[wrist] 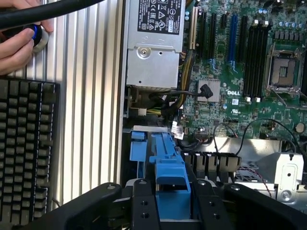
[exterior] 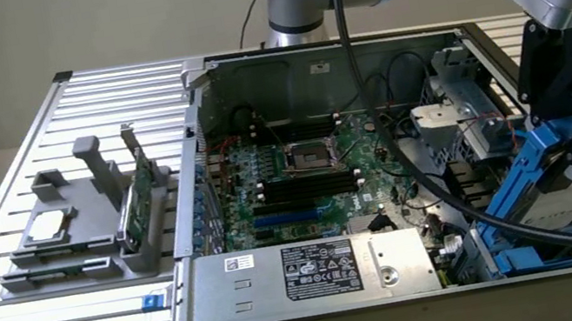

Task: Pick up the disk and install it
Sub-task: 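Insert the disk into the insertion slot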

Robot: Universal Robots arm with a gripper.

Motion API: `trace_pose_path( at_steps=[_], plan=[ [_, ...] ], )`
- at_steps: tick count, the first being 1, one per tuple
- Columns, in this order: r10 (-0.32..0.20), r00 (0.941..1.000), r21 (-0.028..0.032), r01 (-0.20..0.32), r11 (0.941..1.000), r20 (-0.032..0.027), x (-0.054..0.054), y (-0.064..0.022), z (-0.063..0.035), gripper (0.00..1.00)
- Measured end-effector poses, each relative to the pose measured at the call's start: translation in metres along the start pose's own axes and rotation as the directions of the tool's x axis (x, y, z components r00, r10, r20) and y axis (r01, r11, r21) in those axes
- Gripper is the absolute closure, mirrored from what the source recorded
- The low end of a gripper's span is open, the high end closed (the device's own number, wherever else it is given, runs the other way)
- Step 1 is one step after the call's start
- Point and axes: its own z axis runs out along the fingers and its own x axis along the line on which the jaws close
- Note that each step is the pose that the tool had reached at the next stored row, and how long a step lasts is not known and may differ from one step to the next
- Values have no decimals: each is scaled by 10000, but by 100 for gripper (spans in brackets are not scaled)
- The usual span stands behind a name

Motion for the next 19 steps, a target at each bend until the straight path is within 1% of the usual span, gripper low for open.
trace_pose_path(
  at_steps=[3, 7, 9, 11, 12, 13, 14, 17, 19],
  plan=[
    [-7, 10000, 6, 7, 10000, 30, 1, -5, 23, 67],
    [-7, 10000, 6, 7, 10000, 88, 2, -5, 24, 67],
    [-8, 9999, -3, 8, 10000, 115, 2, -8, 17, 67],
    [-11, 9999, -32, 11, 10000, 146, 0, -17, -15, 67],
    [-7, 9999, -58, 8, 10000, 156, -1, -19, -44, 67],
    [-2, 9999, -82, 3, 10000, 141, -3, -20, -84, 67],
    [-2, 9999, -101, 3, 9999, 145, -4, -22, -113, 67],
    [2, 9999, -133, 0, 9999, 155, -3, -23, -158, 67],
    [0, 9998, -138, 3, 9999, 195, 10, -27, -162, 67]
  ],
)
